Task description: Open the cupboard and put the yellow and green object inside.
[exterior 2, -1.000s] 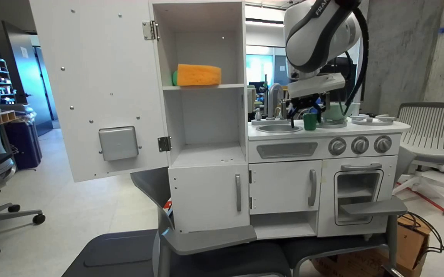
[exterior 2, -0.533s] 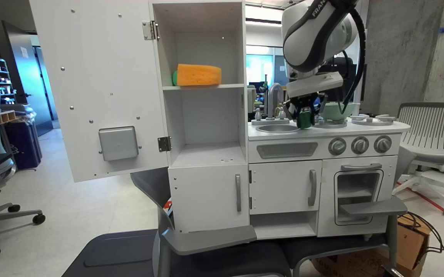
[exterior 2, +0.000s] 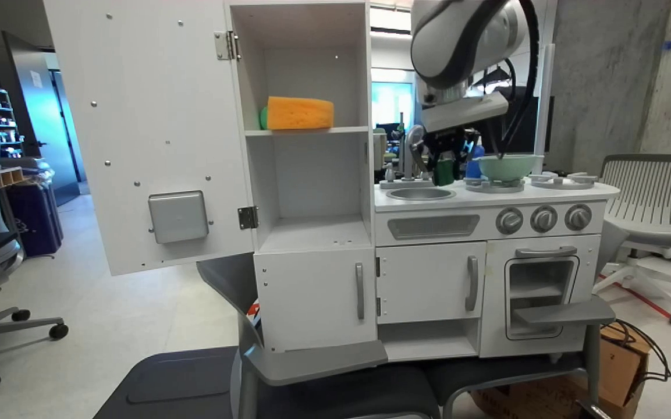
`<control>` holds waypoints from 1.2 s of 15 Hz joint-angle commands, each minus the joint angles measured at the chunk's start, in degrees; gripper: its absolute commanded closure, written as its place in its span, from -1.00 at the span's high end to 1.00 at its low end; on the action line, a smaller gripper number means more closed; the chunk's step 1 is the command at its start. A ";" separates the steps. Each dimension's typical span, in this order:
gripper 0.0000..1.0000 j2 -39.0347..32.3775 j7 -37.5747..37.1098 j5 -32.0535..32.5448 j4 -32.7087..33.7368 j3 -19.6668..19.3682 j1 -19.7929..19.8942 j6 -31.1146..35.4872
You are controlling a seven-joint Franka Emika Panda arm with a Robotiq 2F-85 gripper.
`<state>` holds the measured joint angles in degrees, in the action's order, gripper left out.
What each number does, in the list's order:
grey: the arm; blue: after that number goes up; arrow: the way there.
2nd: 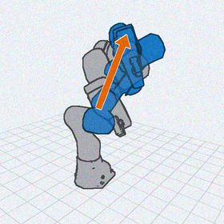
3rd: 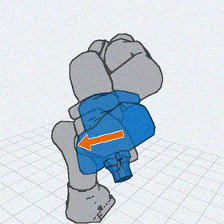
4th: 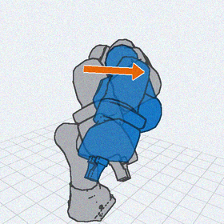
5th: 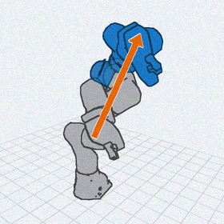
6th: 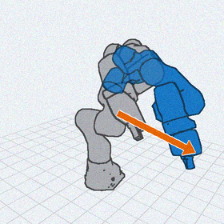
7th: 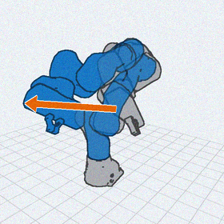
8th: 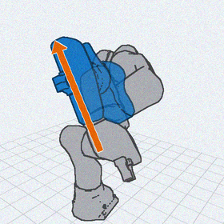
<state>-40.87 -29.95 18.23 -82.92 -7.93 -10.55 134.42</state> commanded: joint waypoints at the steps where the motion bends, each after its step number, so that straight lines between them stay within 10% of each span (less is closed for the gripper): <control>1: -0.58 9.59 6.71 -1.84 -9.19 4.29 -2.95 -4.26; 8: -0.58 23.07 9.10 0.16 -25.22 11.22 -6.70 -7.80; 18: -0.58 4.32 -7.21 19.83 -8.02 6.94 -15.19 -3.95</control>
<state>-29.67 -33.26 32.92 -98.82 1.70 -21.85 130.14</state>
